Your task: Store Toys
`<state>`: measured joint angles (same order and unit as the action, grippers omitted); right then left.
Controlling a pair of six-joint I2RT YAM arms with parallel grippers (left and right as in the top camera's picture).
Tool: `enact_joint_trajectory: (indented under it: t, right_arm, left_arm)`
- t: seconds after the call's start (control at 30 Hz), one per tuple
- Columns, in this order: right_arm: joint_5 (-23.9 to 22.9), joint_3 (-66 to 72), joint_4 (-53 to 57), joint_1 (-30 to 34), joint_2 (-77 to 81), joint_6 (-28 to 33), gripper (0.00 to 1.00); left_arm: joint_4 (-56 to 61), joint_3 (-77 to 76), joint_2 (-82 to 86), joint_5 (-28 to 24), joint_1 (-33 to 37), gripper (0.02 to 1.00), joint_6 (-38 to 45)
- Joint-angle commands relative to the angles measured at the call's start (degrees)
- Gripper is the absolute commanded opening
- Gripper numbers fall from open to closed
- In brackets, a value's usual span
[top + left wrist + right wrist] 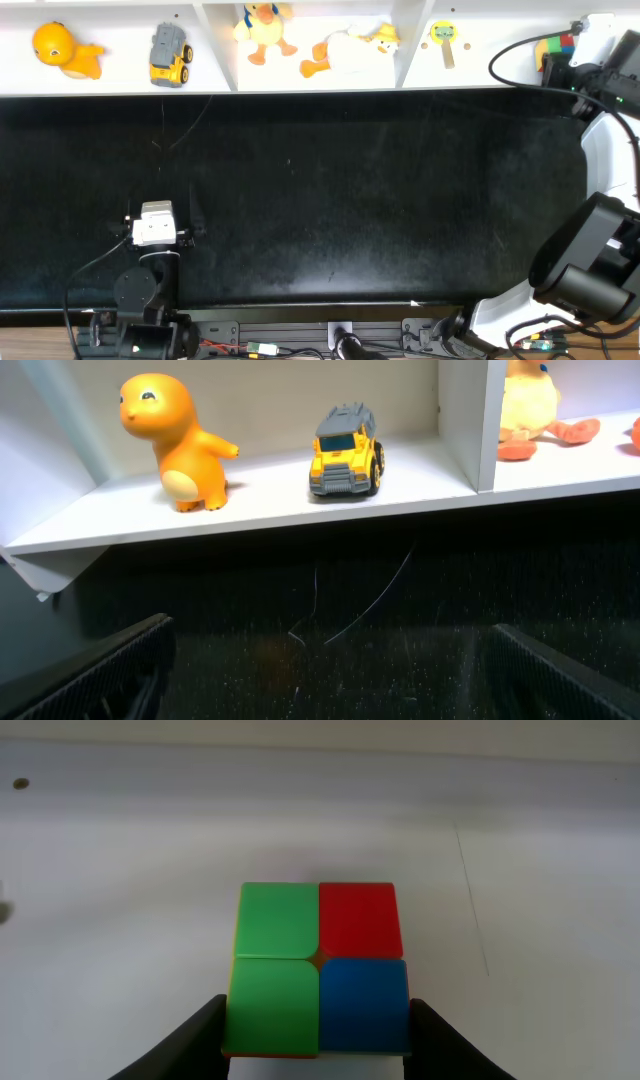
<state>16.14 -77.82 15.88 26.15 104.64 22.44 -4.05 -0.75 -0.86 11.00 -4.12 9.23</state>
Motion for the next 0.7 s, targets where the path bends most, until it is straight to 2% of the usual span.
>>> enact_joint_trajectory:
  t: [0.03, 0.7]
  right_arm:
    - [0.7, -2.2, -0.8, -0.3, 0.4, -0.8, 0.481]
    - [0.5, -2.2, -2.9, -0.7, 1.2, -1.6, 0.505]
  left_arm:
    - [0.2, 0.3, 0.7, 0.7, -0.2, 0.998, 0.8]
    - [0.2, 0.3, 0.7, 0.6, -0.2, 0.998, 0.8]
